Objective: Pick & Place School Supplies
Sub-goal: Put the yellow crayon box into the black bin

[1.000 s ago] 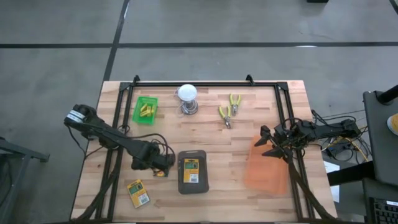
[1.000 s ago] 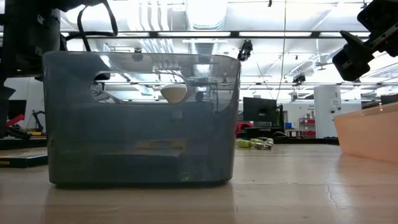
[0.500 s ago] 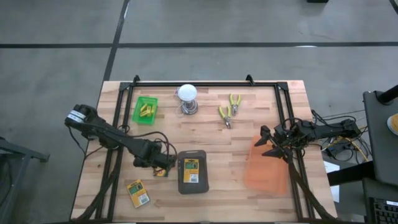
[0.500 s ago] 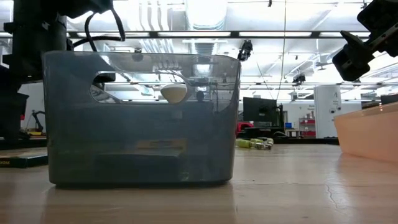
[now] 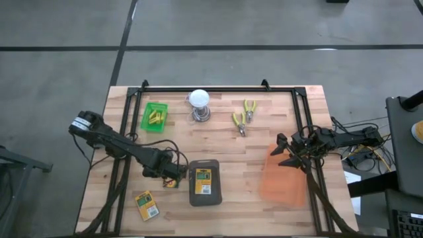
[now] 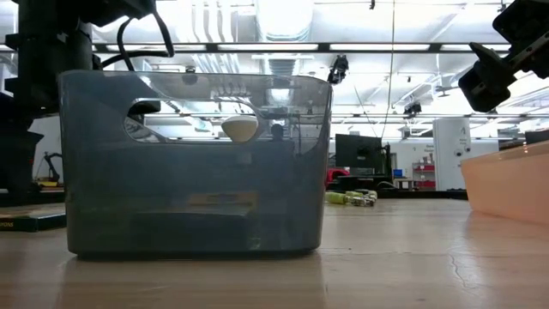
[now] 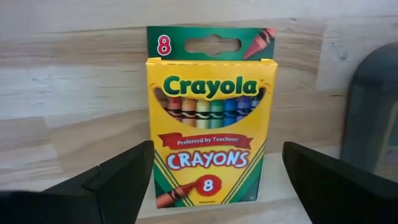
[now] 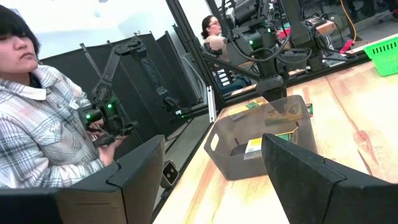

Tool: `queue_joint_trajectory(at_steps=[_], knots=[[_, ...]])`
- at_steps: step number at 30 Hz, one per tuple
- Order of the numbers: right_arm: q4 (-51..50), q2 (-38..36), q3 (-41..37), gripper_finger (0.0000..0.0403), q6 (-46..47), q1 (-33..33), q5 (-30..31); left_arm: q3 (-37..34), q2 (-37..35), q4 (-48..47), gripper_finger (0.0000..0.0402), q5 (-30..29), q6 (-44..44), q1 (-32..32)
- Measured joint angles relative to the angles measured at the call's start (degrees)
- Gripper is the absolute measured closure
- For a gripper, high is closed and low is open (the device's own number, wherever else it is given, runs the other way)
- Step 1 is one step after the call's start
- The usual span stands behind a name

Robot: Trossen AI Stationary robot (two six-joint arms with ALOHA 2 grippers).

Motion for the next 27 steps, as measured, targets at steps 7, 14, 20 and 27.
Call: queue_joint_trajectory(at_steps=[7, 14, 20, 27], knots=[[0.0, 0.0, 0.0, 0.0140, 0.0, 0.0, 0.0, 0.0, 0.5, 0.2, 0.0041, -0.3, 0.0, 0.1], [0.0, -0.1, 0.0, 0.0136, 0.0, 0.0, 0.0, 0.1, 3.1, 1.7, 0.0041, 0.9, 0.6, 0.1], [0.0, 0.0, 0.0, 0.0142, 0.0, 0.0, 0.0, 0.1, 3.3, 1.8, 0.0041, 1.1, 1.0, 0.1], [0.0, 0.0, 0.0, 0.0142, 0.0, 0.0, 0.0, 0.1, 3.3, 1.8, 0.0041, 1.1, 1.0, 0.1]])
